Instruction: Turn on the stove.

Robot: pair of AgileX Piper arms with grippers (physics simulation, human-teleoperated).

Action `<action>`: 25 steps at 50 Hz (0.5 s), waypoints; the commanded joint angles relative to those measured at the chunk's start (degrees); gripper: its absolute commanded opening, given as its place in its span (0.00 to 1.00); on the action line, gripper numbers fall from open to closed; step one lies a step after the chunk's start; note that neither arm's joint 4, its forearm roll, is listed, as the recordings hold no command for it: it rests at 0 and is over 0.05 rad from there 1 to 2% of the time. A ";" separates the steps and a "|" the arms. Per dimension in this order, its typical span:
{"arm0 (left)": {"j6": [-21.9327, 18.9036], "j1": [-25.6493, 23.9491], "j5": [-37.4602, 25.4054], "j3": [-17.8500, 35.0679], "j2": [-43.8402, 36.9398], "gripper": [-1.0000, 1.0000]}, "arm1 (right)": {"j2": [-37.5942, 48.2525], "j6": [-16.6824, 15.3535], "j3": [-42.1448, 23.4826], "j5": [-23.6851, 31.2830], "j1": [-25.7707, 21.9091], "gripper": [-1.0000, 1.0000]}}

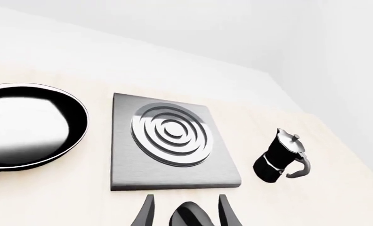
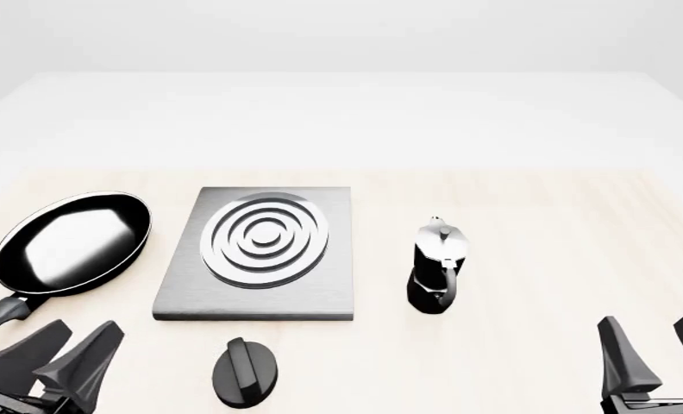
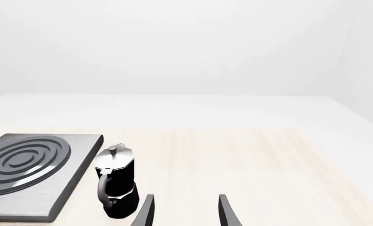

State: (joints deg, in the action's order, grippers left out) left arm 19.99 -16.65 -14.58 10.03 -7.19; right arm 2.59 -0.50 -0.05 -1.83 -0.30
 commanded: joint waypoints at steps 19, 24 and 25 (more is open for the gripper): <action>0.19 2.50 -4.11 2.14 7.18 1.00 | -0.86 -0.31 -0.06 0.58 0.24 1.00; -0.89 2.88 -4.94 2.50 7.18 1.00 | -1.53 -0.28 -0.10 1.07 0.45 1.00; -0.96 2.87 -5.31 2.81 7.18 1.00 | -1.80 -0.31 -0.15 1.27 0.55 1.00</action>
State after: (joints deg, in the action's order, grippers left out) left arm 20.22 -14.16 -18.59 12.24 -0.52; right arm 1.79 -0.75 -0.11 -1.29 -0.05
